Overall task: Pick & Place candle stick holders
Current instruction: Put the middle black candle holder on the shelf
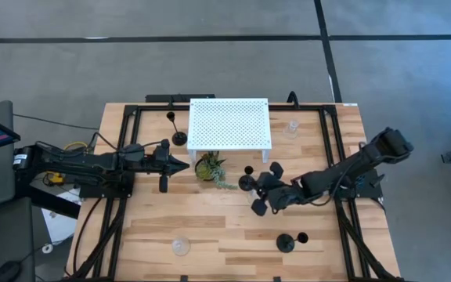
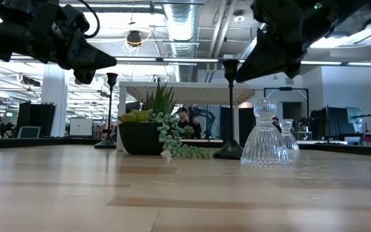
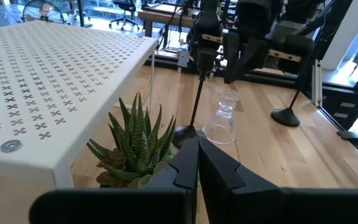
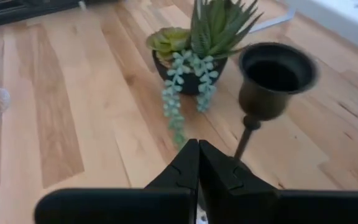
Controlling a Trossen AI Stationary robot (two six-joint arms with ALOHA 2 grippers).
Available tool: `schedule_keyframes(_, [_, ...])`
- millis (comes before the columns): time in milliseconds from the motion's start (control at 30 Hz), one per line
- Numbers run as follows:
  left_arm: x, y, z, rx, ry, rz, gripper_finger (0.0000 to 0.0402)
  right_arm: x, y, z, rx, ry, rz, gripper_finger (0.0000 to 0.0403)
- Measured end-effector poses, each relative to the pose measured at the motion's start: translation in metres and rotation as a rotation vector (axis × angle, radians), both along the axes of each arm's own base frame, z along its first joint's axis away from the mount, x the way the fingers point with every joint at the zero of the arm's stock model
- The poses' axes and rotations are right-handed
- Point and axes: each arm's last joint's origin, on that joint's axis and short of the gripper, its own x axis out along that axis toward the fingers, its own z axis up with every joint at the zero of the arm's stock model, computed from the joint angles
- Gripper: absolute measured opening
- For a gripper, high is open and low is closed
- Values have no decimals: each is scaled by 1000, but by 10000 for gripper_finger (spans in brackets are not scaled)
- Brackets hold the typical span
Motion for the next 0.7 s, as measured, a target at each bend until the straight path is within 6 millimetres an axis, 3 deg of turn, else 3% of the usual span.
schedule_keyframes(167, [0, 0, 0, 0, 0, 0, 12, 4, -5, -4, 27, 19, 10, 20])
schedule_keyframes(533, [0, 0, 0, 0, 0, 0, 12, 10, -22, -7, 82, 31, -49, 167])
schedule_keyframes(700, [0, 0, 0, 0, 0, 0, 12, 12, -31, -7, 83, 27, -81, 206])
